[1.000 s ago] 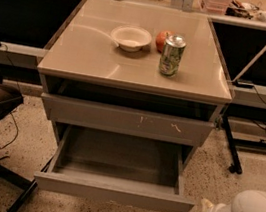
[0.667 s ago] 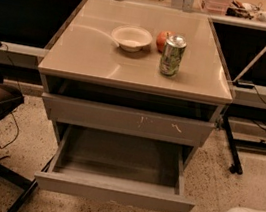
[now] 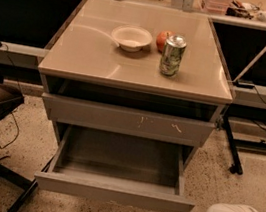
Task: Close middle drawer
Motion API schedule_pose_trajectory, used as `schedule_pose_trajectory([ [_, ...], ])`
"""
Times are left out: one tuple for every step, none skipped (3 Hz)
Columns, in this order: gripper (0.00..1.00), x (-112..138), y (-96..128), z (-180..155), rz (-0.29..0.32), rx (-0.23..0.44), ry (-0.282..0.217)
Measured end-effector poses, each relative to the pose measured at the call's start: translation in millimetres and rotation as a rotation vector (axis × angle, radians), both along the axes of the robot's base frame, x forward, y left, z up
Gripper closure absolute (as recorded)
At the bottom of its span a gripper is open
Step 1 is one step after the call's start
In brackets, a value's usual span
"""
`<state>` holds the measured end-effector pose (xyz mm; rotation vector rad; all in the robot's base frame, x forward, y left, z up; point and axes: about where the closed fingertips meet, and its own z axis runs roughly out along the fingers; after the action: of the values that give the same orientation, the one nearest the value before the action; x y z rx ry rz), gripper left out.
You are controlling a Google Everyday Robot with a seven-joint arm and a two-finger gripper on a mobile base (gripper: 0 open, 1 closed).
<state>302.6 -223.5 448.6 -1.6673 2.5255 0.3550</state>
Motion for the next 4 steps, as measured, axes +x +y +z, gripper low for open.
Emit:
schedule_pose_trajectory([
  [0.0, 27, 7, -18, -0.005, 0.009, 0.014],
  [0.0, 53, 7, -37, -0.038, 0.02, 0.051],
  [0.0, 81, 6, -53, -0.073, 0.025, 0.089],
  [0.0, 111, 7, -57, -0.098, 0.011, 0.103],
])
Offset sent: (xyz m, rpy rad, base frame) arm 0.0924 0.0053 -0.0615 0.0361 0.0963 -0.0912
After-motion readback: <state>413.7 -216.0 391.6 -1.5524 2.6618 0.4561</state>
